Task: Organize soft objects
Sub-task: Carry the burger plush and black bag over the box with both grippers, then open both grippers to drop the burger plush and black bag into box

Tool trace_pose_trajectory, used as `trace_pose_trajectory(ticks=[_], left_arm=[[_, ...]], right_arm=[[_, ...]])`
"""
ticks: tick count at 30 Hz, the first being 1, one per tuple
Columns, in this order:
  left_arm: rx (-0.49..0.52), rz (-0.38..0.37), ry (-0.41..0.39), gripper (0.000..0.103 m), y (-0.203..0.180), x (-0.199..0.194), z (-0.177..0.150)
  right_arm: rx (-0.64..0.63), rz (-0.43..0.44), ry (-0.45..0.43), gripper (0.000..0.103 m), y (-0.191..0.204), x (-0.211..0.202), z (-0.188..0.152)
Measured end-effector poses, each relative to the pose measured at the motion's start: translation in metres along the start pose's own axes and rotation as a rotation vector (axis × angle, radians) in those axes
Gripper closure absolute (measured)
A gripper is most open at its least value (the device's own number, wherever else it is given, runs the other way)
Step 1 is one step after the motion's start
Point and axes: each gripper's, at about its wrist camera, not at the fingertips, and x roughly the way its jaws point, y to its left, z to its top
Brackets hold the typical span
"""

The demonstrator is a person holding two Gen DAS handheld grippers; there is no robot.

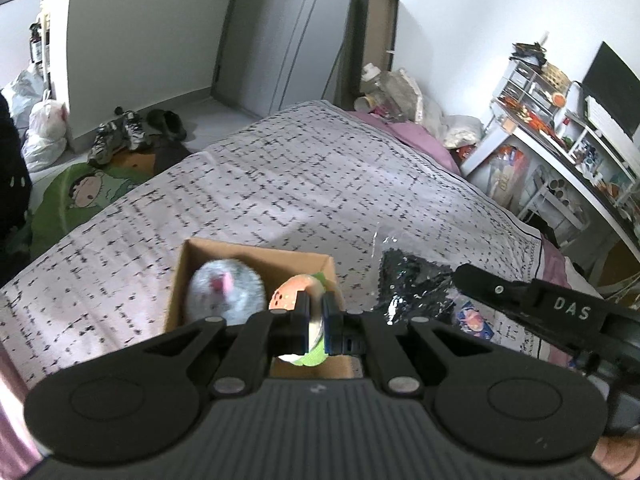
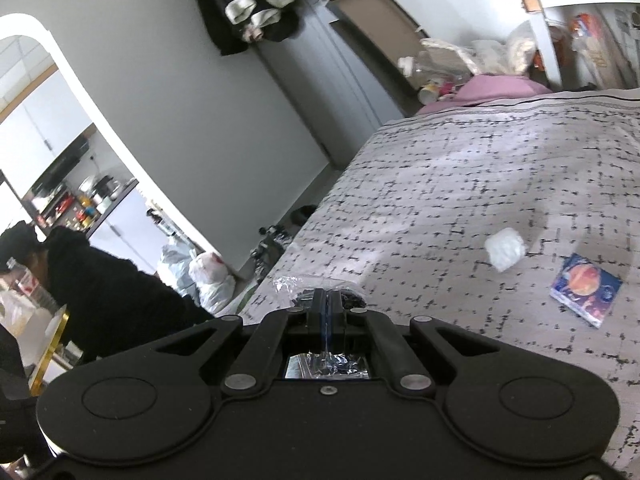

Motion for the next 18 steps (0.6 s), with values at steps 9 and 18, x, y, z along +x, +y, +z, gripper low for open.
trace_pose_trajectory(ticks=[9, 18], left_arm=[[-0.069, 0.008, 0.071, 0.096, 0.042, 0.005, -0.007], [-0.142, 0.044, 0.128, 0.091, 0.068, 0.008, -0.008]], right_arm=[[-0.044, 0.045, 0.068, 0.103, 0.029, 0.02, -0.013], [-0.051, 0.013, 0.146, 0.093, 0.034, 0.046, -0.026]])
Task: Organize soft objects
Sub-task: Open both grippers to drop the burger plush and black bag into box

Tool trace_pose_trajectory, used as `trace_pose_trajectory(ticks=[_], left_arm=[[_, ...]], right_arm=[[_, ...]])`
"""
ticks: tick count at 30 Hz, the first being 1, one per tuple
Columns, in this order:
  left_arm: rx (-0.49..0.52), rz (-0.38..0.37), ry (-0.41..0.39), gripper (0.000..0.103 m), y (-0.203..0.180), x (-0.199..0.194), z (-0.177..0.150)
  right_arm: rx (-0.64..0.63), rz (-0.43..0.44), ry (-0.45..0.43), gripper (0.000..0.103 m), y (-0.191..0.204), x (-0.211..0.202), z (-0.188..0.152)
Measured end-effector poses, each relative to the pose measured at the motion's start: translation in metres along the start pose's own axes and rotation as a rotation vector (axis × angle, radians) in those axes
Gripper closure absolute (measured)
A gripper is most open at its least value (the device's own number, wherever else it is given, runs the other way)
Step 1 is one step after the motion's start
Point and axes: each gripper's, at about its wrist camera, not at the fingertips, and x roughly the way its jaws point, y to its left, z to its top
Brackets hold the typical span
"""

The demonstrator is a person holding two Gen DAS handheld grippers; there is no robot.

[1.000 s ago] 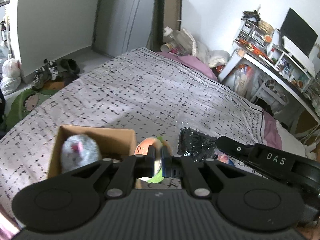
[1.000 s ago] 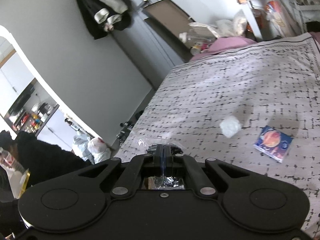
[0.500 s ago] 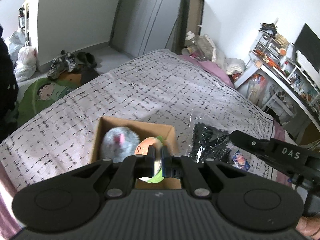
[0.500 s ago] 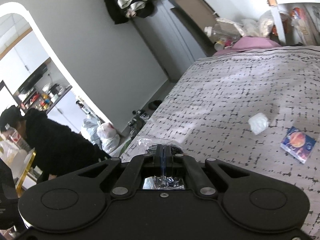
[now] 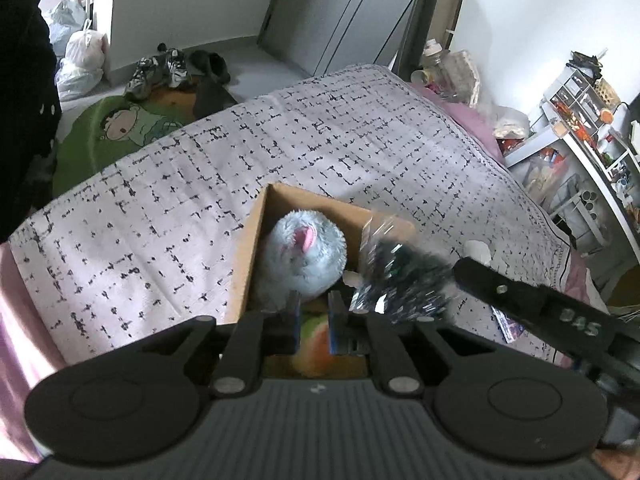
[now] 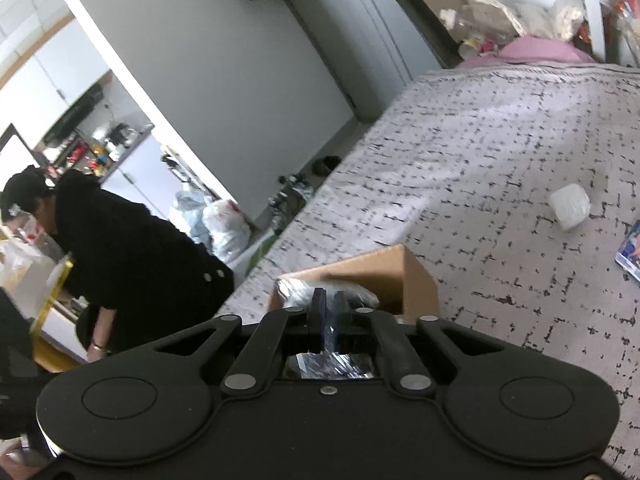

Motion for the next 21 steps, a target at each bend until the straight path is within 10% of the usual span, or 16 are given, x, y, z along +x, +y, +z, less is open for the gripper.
trace_pose_trajectory(ticks=[21], left_arm=[[0.05, 0.016, 0.008, 0.04, -0.045, 0.005, 0.009]], right_arm=[[0.082, -0.127, -0.047, 0.023, -0.06, -0.036, 0.023]])
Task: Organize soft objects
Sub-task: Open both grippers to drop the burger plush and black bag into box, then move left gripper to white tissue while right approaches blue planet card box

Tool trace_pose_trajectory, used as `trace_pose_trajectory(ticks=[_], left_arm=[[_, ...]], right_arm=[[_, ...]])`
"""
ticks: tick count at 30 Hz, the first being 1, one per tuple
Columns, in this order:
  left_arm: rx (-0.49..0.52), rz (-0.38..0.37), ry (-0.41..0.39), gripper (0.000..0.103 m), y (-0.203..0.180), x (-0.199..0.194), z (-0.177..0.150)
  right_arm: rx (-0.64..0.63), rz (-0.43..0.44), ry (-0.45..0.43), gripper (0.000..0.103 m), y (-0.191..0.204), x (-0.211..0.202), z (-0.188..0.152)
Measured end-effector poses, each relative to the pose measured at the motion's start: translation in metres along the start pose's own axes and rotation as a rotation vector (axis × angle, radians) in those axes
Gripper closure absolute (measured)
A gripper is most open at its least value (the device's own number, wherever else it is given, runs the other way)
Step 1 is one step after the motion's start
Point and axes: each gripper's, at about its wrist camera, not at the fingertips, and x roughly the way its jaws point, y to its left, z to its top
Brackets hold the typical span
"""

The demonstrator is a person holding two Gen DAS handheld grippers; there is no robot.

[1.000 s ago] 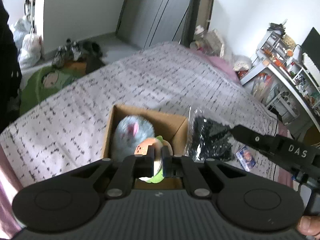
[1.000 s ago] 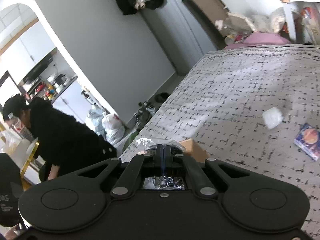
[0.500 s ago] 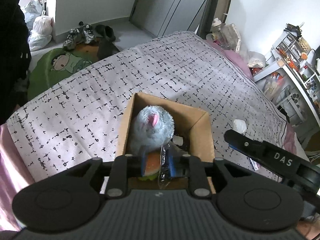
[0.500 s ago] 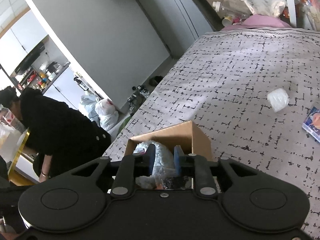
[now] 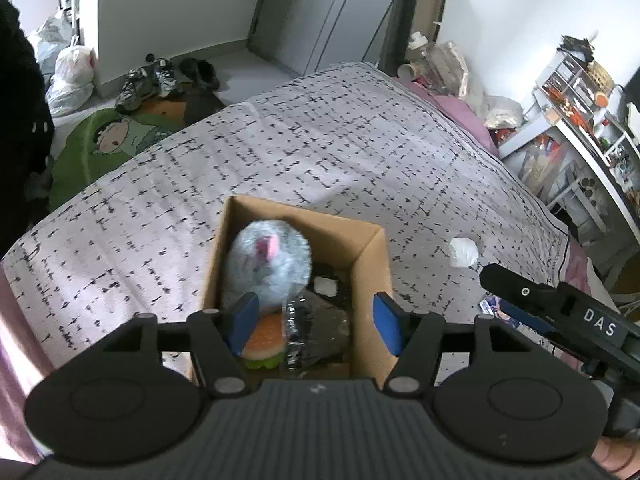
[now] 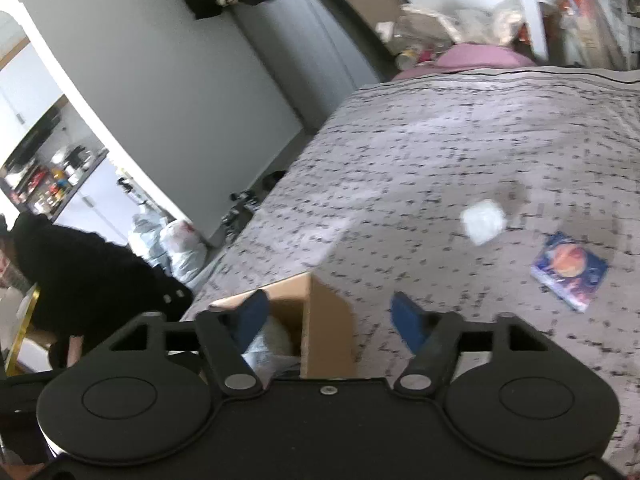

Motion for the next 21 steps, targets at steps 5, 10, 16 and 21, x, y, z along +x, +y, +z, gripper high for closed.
trace_pose_trajectory(ticks=[5, 10, 16, 21], left_arm=[[0.03, -0.007, 0.002, 0.036, -0.022, 0.006, 0.004], [0.046, -0.014, 0.0, 0.034, -0.045, 0.013, 0.008], [0.059, -0.016, 0.0, 0.034, -0.071, 0.024, 0.01], [0.058, -0.014, 0.001, 0.034, -0.089, 0.033, 0.01]], right_arm=[[-0.017, -0.049, -0.019, 0.014, -0.02, -0.009, 0.007], [-0.076, -0.104, -0.004, 0.011, -0.036, -0.01, 0.012], [-0.084, -0.132, 0.015, 0.01, -0.056, -0.01, 0.014], [-0.142, -0.22, 0.001, 0.007, -0.071, -0.011, 0.019]])
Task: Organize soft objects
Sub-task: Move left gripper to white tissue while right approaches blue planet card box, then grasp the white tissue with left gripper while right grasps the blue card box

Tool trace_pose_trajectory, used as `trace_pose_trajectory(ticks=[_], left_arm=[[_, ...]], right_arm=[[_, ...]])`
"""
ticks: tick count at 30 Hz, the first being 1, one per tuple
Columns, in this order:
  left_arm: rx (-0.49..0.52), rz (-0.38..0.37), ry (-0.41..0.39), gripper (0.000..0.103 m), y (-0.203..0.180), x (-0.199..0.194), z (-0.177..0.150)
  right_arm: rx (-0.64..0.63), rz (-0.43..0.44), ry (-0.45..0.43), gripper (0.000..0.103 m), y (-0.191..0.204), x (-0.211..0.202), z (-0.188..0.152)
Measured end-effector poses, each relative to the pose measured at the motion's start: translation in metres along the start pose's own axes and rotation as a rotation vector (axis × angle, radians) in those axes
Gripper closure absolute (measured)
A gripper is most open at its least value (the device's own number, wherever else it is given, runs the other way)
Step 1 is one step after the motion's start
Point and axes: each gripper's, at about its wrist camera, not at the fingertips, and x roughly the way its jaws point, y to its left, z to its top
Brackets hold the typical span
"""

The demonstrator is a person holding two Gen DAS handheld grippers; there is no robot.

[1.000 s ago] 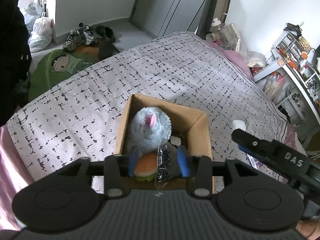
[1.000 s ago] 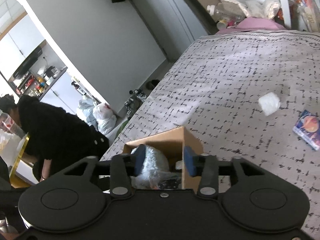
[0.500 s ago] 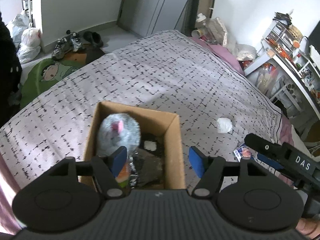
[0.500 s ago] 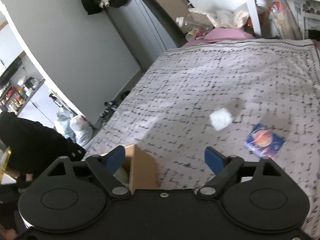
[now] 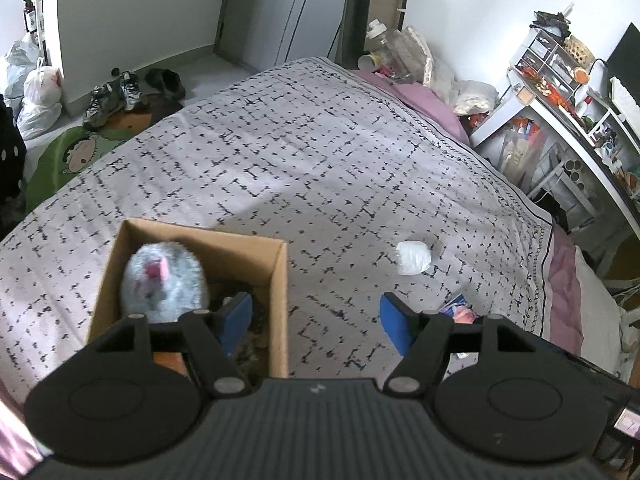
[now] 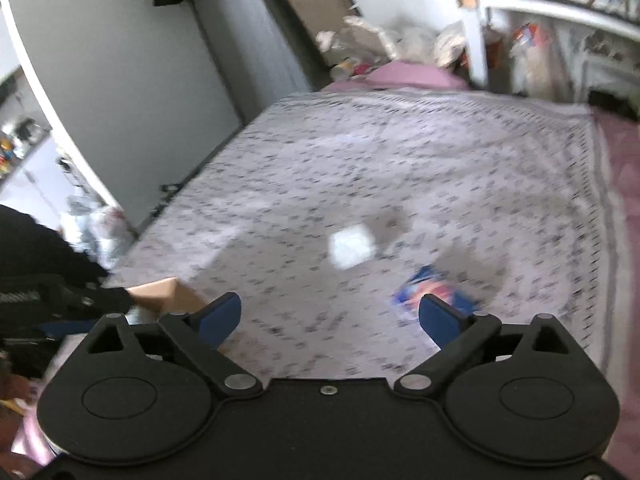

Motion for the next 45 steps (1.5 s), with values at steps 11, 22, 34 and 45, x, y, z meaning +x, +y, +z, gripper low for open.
trace_pose_trajectory(ticks=[11, 22, 34, 45], left_arm=[[0.009, -0.002, 0.037, 0.034, -0.04, 0.038, 0.011], [0.027, -0.017, 0.106, 0.034, -0.07, 0.095, 0.025], [0.034, -0.033, 0.187, 0.034, -0.094, 0.164, 0.036], [0.048, -0.037, 0.227, 0.034, -0.112, 0.213, 0.039]], right_arm=[[0.019, -0.071, 0.071, 0.007, -0.041, 0.027, -0.005], [0.001, -0.132, 0.155, 0.007, -0.052, 0.067, -0.007], [-0.033, -0.253, 0.22, 0.011, -0.058, 0.113, -0.01], [0.139, -0.235, 0.199, 0.05, -0.086, 0.121, -0.001]])
